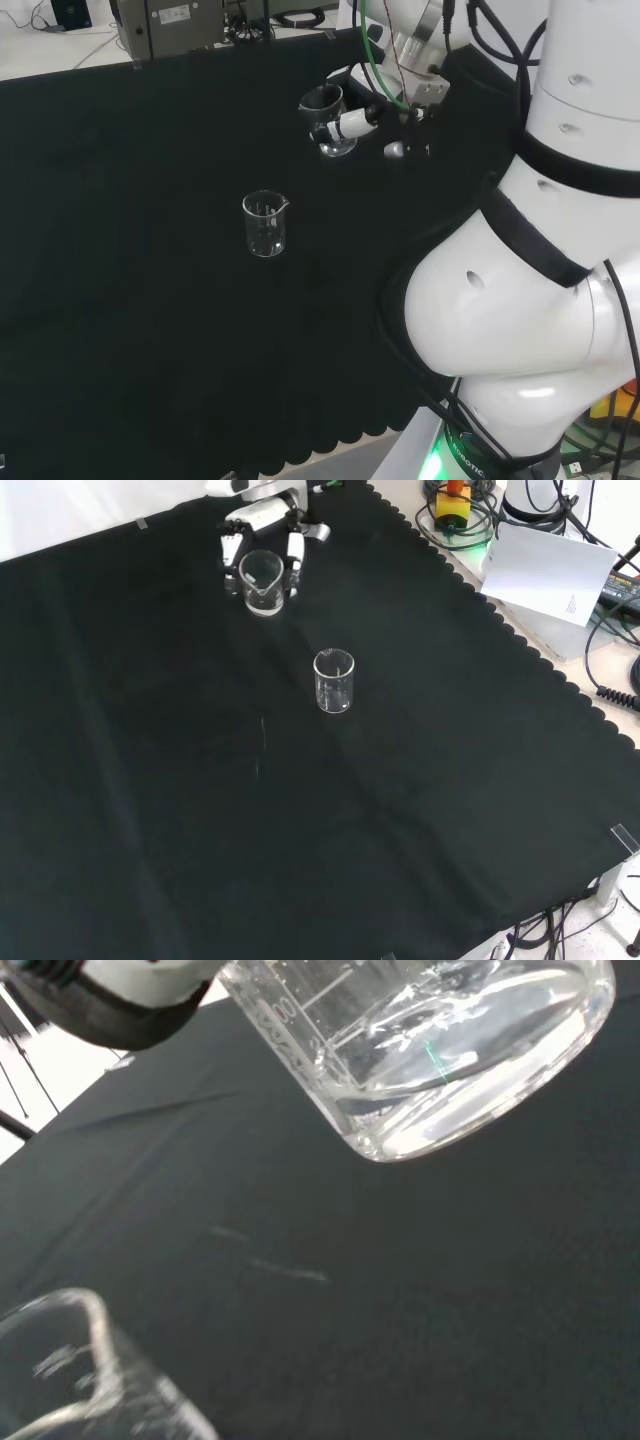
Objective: Pour the water from the handheld beaker into the one on the table.
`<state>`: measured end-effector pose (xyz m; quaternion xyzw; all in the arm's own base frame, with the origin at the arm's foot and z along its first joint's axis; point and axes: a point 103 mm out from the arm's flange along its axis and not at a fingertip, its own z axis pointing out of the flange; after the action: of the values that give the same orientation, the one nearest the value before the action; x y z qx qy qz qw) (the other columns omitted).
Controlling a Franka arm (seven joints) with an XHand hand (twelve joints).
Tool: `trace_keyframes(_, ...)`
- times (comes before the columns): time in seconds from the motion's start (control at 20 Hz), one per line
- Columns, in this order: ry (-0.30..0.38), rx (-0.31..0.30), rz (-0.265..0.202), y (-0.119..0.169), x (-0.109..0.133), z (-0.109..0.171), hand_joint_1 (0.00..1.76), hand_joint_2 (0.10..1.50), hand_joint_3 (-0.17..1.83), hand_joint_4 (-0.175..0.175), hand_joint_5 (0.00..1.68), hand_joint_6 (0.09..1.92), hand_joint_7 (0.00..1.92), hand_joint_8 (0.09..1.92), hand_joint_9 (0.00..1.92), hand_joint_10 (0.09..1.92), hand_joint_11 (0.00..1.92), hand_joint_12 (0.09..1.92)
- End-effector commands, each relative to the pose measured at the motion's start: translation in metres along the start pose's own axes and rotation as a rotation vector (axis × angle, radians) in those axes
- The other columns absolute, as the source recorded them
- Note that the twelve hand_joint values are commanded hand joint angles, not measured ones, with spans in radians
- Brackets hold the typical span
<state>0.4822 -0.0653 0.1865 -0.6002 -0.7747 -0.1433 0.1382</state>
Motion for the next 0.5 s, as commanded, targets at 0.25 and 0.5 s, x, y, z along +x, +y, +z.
trace_keyframes(0.25,-0.1,0.184,0.017,-0.049,0.053,0.013,1.3,1.07,-0.17,-0.109,1.13,0.73,1.4,0.48,1.53,0.81,1.35,0.86)
trace_keyframes(0.5,-0.162,0.281,0.018,-0.054,0.065,0.024,1.3,1.08,-0.17,-0.115,1.11,0.77,1.38,0.52,1.53,0.83,1.34,0.88)
